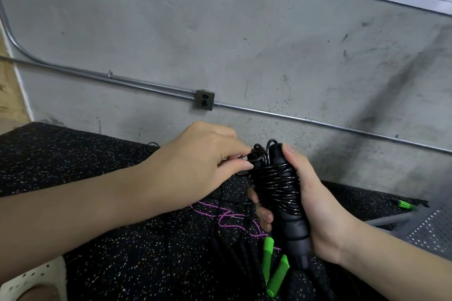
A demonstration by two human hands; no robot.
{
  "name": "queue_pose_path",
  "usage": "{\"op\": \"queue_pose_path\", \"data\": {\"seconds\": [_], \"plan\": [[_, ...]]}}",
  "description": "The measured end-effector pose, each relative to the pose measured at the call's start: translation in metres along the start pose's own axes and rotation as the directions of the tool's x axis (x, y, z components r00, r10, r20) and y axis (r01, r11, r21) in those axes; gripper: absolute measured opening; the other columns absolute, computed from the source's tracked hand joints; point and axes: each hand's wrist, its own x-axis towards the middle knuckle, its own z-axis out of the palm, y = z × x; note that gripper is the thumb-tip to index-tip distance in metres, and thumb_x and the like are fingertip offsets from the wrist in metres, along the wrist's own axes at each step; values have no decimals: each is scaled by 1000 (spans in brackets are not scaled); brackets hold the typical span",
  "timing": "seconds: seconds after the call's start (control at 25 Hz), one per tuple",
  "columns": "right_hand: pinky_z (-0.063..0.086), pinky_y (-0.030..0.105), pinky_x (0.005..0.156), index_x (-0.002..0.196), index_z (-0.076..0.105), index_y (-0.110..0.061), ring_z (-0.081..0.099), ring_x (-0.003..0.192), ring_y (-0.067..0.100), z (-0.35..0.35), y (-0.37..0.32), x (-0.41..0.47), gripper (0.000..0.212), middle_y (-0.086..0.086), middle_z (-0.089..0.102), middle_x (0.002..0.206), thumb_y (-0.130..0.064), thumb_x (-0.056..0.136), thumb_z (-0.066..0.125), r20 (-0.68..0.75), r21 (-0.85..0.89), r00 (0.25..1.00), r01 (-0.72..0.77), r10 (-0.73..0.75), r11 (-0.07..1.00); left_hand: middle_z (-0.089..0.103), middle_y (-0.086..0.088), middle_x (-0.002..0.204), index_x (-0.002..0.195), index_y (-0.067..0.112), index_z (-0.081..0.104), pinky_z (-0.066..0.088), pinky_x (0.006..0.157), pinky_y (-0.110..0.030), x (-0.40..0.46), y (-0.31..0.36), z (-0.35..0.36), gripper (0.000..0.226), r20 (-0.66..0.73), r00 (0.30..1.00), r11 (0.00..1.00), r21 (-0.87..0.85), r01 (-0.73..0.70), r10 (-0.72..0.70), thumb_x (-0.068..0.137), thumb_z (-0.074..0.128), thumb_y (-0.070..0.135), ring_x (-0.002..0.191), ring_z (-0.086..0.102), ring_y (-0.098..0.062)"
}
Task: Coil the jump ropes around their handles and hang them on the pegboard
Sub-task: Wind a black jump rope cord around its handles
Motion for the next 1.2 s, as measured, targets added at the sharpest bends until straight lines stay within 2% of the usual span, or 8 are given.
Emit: {"op": "queue_pose_path", "data": {"seconds": [0.16, 0.28, 0.4, 0.56, 0.68, 0.88, 1.04, 1.2], "plan": [[44, 32, 55, 97, 66, -15, 47, 54, 21, 1, 4, -1, 60, 18, 56, 81, -71, 87, 48, -14, -45, 1000, -9, 8, 999, 52, 21, 68, 97, 27, 83, 37, 61, -17, -5, 4, 5, 12, -44, 990, 975, -184, 127, -137, 91, 75, 34, 65, 51, -6], [44, 32, 56, 98, 65, -13, 48, 55, 22, 0, 4, -2, 61, 18, 56, 81, -71, 88, 48, -14, -55, 1000, -18, 18, 998, 54, 18, 68, 95, 32, 82, 47, 65, -36, -10, 8, 14, 10, -114, 971, 942, -289, 169, -210, 86, 79, 35, 65, 55, -17], [44, 34, 58, 100, 66, -14, 49, 56, 23, 0, 4, -3, 61, 18, 57, 82, -72, 90, 48, -15, -68, 1000, -22, 21, 997, 58, 7, 70, 102, 35, 81, 48, 67, -29, -13, 12, 20, 19, -161, 945, 912, -349, 215, -284, 84, 82, 33, 69, 57, -19], [55, 40, 71, 102, 72, -28, 66, 73, 24, -5, 6, -9, 51, 10, 71, 93, -72, 89, 49, -55, -174, 998, -17, 7, 985, 59, 4, 79, 132, 41, 67, 47, 72, -21, -12, 14, 14, 42, 18, 972, 933, -279, 228, -233, 91, 75, 33, 75, 58, -17], [56, 47, 84, 100, 73, -38, 70, 86, 24, -9, 8, -11, 43, 2, 75, 100, -72, 88, 49, -67, -235, 998, -2, -14, 972, 53, 7, 76, 129, 45, 67, 42, 67, -23, -9, 11, 7, 34, 141, 979, 962, -210, 173, -145, 98, 67, 31, 72, 51, -14], [57, 42, 78, 100, 73, -36, 70, 84, 23, -9, 7, -12, 47, 2, 74, 97, -75, 87, 51, -51, -215, 999, -6, -5, 977, 63, 11, 78, 127, 46, 66, 48, 72, -24, -10, 16, 7, 31, 164, 975, 951, -244, 188, -150, 99, 66, 30, 77, 59, -13], [47, 33, 58, 101, 68, -16, 55, 59, 24, -10, 3, -8, 61, 19, 61, 87, -74, 85, 55, -24, -153, 999, -40, 37, 987, 66, 8, 78, 119, 41, 67, 52, 73, -33, -10, 15, 8, 23, 186, 962, 926, -287, 247, -199, 98, 67, 33, 73, 64, -16], [44, 33, 57, 103, 66, -14, 51, 56, 23, -10, 4, -8, 63, 21, 58, 85, -72, 85, 54, 10, -124, 998, -53, 55, 991, 68, 8, 77, 112, 40, 69, 55, 72, -32, -10, 17, 7, 21, 196, 950, 903, -313, 294, -242, 93, 74, 32, 73, 65, -13]]}}
